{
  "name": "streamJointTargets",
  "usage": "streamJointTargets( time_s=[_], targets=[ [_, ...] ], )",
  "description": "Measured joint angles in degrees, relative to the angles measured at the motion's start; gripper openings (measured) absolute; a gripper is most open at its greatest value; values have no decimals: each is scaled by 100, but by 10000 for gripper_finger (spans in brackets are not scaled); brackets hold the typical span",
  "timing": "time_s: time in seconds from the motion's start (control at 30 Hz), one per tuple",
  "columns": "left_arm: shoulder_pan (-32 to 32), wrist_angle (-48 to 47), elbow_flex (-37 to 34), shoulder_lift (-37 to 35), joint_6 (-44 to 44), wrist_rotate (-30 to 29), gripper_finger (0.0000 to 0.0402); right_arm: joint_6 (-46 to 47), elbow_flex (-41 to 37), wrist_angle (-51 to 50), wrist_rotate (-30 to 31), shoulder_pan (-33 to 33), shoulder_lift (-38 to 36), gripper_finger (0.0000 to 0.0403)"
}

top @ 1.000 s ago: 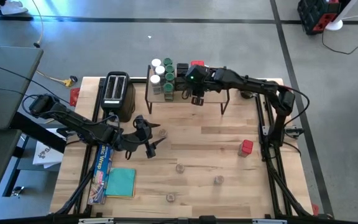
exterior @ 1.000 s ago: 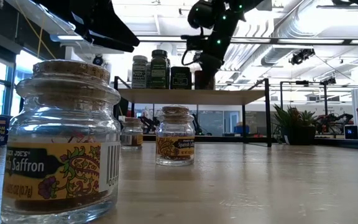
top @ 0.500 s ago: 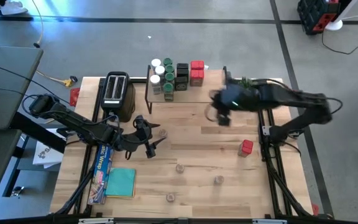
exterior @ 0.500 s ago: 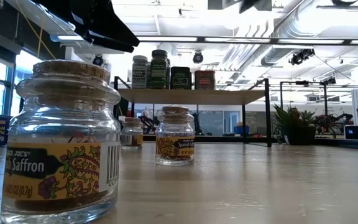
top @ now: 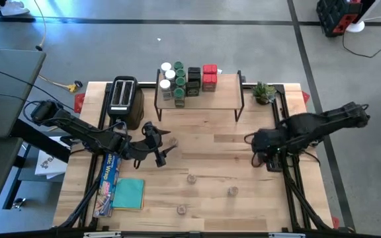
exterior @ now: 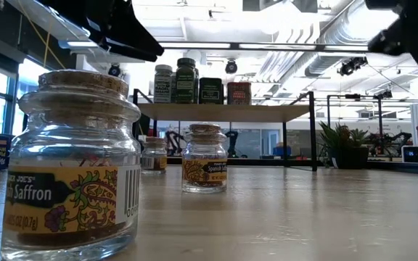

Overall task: Shelf spices
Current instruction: Put the red seasoning can on the shelf aligned with the other red seasoning can

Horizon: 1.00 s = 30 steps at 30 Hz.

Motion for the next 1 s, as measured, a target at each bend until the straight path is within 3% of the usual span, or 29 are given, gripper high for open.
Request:
streamJointTargets(
  time_s=[0.33, 0.63, 1.0],
  targets=[
    [283, 5, 1, 0, -91, 52, 294, -2395, -70, -1145, -530, 66, 1367, 228],
    [310, 5, 0, 0, -128, 135, 294, -4198, -68, -1494, 1255, 561, 2073, 236],
    [310, -2, 2, 0, -130, 155, 294, -5434, -417, -914, 1741, 819, 2049, 236]
  ],
)
